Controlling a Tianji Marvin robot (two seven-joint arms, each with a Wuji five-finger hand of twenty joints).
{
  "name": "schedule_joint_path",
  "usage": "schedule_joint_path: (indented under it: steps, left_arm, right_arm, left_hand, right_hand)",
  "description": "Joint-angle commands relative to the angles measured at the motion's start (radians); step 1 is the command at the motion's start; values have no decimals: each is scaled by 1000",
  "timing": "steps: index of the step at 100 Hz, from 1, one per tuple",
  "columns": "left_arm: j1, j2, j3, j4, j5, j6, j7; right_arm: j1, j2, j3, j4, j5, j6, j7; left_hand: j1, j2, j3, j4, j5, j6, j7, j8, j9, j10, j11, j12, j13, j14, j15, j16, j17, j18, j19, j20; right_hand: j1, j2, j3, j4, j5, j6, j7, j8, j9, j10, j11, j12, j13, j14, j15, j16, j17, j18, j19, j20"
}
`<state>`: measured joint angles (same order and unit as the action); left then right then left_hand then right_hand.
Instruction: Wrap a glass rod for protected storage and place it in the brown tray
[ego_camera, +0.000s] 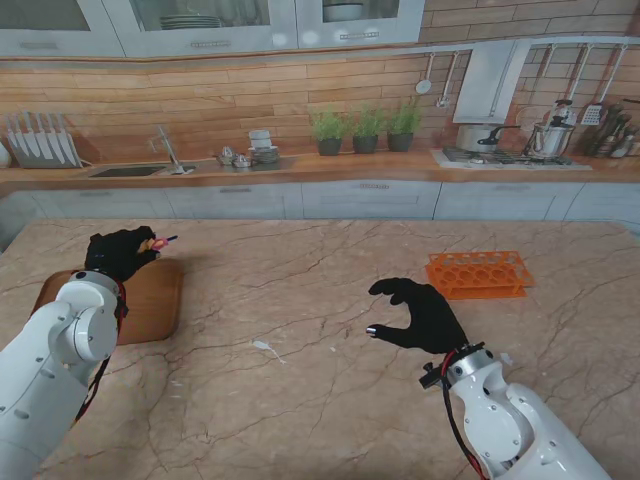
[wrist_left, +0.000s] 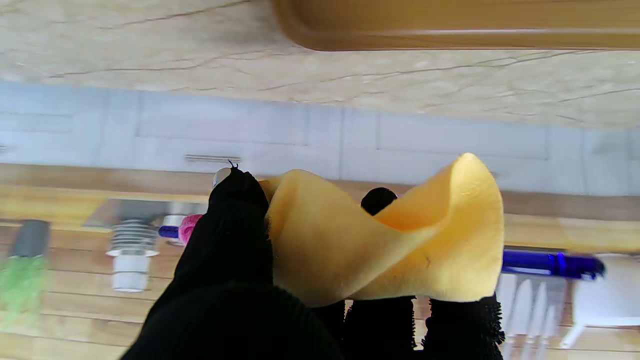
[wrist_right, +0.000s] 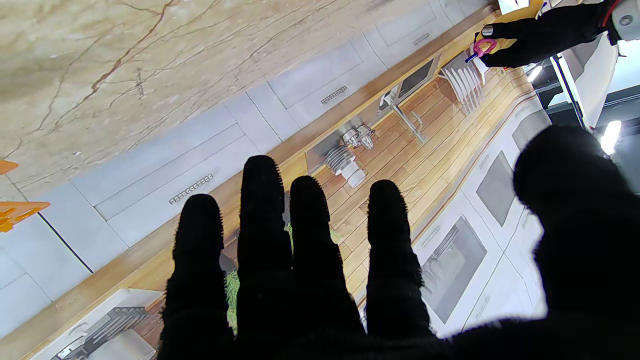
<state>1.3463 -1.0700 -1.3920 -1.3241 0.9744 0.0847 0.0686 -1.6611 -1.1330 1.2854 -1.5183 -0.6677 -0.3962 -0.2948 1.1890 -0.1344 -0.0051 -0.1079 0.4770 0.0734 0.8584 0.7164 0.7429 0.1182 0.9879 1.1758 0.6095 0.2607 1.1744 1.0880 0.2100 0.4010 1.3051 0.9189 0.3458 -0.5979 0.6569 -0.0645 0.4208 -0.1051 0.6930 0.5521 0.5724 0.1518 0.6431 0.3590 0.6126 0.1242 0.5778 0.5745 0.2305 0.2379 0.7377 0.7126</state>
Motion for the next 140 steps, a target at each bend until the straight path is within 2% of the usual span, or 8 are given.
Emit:
schedule_joint_path:
  steps: [1,32,57,75,94,117,134,140]
  left_arm:
    - [-11,4,5,38,-13,11,25]
    - [-85,-1,89,209,-19,163,93]
    - [-131,-17,158,331,-70,258,168]
    - [-158,-19,205,399,-81,289,193]
    - [-186,-27,246,460,-109,303,230]
    - [-223,-24,315,533,-96,335,267]
    - [-251,-36,352,596,-121,342,339]
    - [-254,-32,361,602,-115,341,336]
  right_arm:
    - [-1,-4,-3,-1,-3,6,-3]
    - [3,-4,-7,4,-4,16,-3]
    - [3,-2,-5,7,-15,18,-3]
    - [1,-3,-4,6,-16,21,-9]
    - [-3,-3,2,5,-25,17,-16]
    - [-8,-4,4,1,-26,15,-23]
    - [-7,-3,3,4,-24,12,-18]
    - [-6,-3,3,6,-29,12,-21]
  left_hand:
    - [65,64,-18,40,-22,-25,37,31,-53,7,-46,53,-60,10,-47,10,-42,-25,-16,-14]
    - [59,70,-21,36,-24,-20,58,49,-131,23,-143,50,-160,21,-169,-35,-90,-61,-52,-49]
    - [72,80,-30,29,-41,21,111,80,-263,-7,-329,1,-320,-37,-432,-240,-214,-117,-169,-155]
    - [60,61,-28,29,-22,15,119,57,-363,8,-432,-437,-392,-70,-645,-431,-287,-179,-383,-286]
    - [40,13,-4,45,7,15,125,31,-412,11,-471,-522,-440,-98,-760,-514,-277,-237,-599,-415]
    - [59,-32,37,51,2,-15,99,-22,-431,1,-503,-582,-454,-107,-782,-547,-275,-246,-684,-445]
    - [-206,-192,462,7,6,-32,33,-120,-426,5,-488,-601,-449,-97,-768,-549,-277,-216,-685,-414]
    - [-272,-239,470,9,-3,-32,-16,-152,-430,6,-499,-608,-450,-95,-772,-552,-279,-207,-689,-415]
  right_hand:
    - [-4,27,13,20,9,-8,1,13,-31,9,-2,3,-22,1,8,11,-8,-5,26,27]
    - [-7,35,20,20,30,-12,-1,14,-38,11,-3,2,-27,1,8,9,-11,-4,29,25]
    - [-8,36,23,18,43,-17,-9,12,-46,14,-8,0,-33,0,6,7,-11,-3,30,24]
    - [-7,37,26,18,57,-18,-11,12,-44,16,-9,0,-31,4,7,7,-12,-2,30,23]
    - [-10,40,29,18,78,-23,-12,13,-45,17,-12,-1,-32,5,7,7,-14,1,30,23]
    - [-11,42,32,18,89,-23,-16,13,-42,17,-13,-1,-30,6,7,8,-13,1,29,23]
    - [-6,37,35,18,95,-24,-16,15,-42,17,-13,0,-27,4,8,8,-13,1,29,24]
    - [-6,37,35,17,95,-23,-16,16,-40,16,-11,1,-27,5,9,9,-10,1,30,24]
